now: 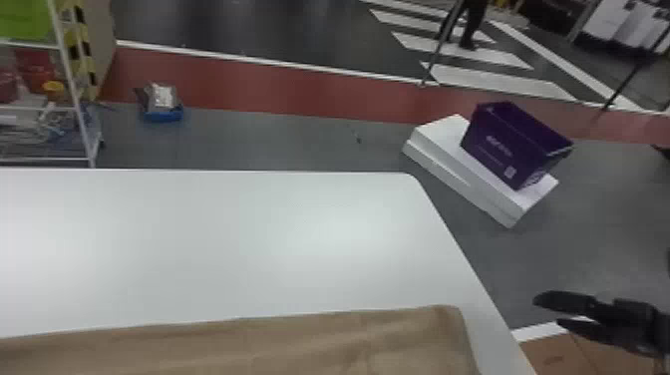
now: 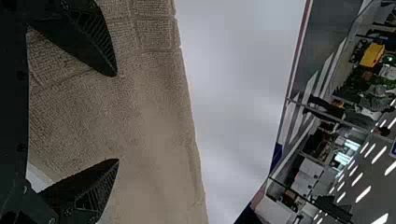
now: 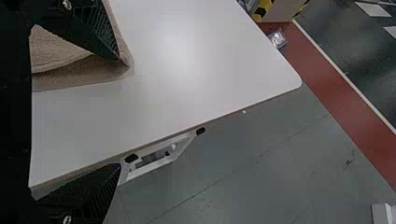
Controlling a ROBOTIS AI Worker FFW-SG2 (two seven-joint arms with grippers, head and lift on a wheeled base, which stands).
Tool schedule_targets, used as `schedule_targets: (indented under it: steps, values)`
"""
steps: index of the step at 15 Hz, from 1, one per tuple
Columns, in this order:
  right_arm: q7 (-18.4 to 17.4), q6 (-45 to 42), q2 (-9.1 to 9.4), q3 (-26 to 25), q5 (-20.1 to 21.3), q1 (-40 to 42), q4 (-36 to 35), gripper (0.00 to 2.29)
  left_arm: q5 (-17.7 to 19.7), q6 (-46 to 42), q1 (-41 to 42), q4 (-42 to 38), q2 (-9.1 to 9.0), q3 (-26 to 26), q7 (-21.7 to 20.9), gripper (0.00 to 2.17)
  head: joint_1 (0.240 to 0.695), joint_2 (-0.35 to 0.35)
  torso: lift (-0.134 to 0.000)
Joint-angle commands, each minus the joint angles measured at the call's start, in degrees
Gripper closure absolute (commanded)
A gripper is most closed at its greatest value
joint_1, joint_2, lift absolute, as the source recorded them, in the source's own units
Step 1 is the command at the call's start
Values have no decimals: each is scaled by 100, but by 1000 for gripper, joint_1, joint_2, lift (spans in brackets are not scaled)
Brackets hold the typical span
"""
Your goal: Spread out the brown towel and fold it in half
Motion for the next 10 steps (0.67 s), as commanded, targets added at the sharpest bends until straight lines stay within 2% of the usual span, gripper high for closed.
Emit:
schedule_targets:
  steps: [1, 2, 4, 10]
  values:
    - [-124, 29, 274, 64, -11, -214, -70, 70, 342, 57, 93, -252, -62, 325, -3, 144, 695, -350, -124]
    - [-185, 29, 414, 108, -20, -267, -167, 70, 526, 92, 84, -304, -105, 518, 6, 137, 695, -350, -124]
    - [-194, 29, 432, 222, -20, -276, -229, 70, 684, 285, 49, -419, -141, 747, 6, 137, 695, -350, -124]
    - [-194, 29, 494, 266, -11, -285, -264, 70, 641, 303, 49, -463, -158, 764, -3, 137, 695, -349, -124]
